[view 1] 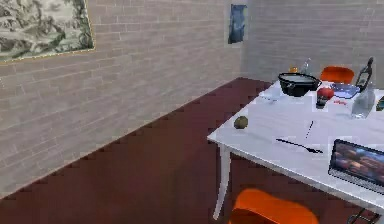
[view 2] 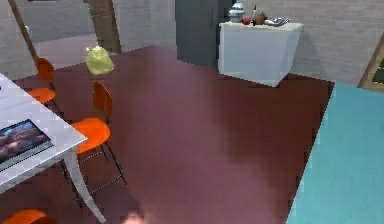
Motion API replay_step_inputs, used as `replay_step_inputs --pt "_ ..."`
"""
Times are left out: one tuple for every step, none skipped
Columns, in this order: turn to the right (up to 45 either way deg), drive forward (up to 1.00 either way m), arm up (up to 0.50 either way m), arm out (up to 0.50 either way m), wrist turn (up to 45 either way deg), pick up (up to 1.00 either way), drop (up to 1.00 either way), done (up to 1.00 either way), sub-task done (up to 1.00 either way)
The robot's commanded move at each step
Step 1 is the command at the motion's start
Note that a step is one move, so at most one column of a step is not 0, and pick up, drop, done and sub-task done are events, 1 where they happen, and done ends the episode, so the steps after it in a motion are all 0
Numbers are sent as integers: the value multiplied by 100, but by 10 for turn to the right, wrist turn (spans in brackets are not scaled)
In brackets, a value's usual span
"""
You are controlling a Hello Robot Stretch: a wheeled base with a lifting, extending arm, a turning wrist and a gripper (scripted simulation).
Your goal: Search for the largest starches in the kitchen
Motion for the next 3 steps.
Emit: replay_step_inputs --pt "450 0 0 0 0 0 0 0 0" --pt "450 0 0 0 0 0 0 0 0" --pt "450 0 0 0 0 0 0 0 0"
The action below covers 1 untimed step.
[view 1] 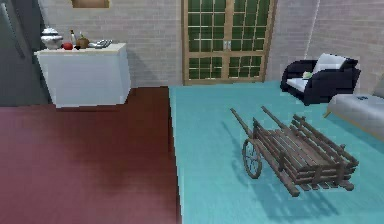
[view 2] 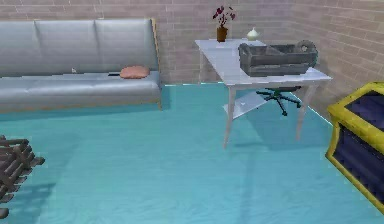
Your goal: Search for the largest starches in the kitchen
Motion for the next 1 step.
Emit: replay_step_inputs --pt "90 0 0 0 0 0 0 0 0"
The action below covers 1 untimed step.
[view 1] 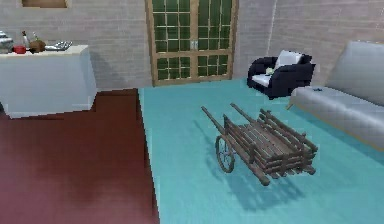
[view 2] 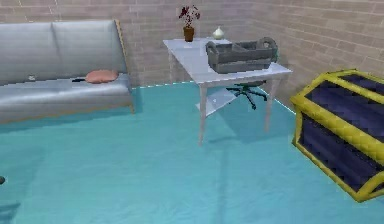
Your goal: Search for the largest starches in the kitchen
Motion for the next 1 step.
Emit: replay_step_inputs --pt "0 45 0 0 0 0 0 0 0"
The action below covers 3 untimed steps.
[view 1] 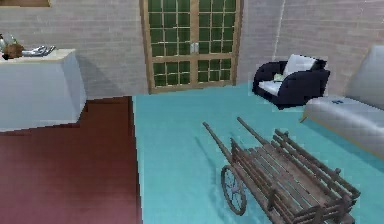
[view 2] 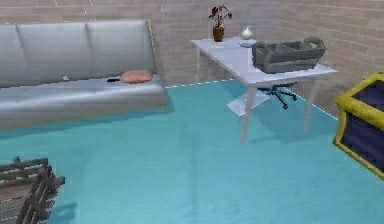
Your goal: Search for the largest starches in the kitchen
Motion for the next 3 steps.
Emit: replay_step_inputs --pt "-240 0 0 0 0 0 0 0 0" --pt "0 100 0 0 0 0 0 0 0" --pt "0 100 0 0 0 0 0 0 0"
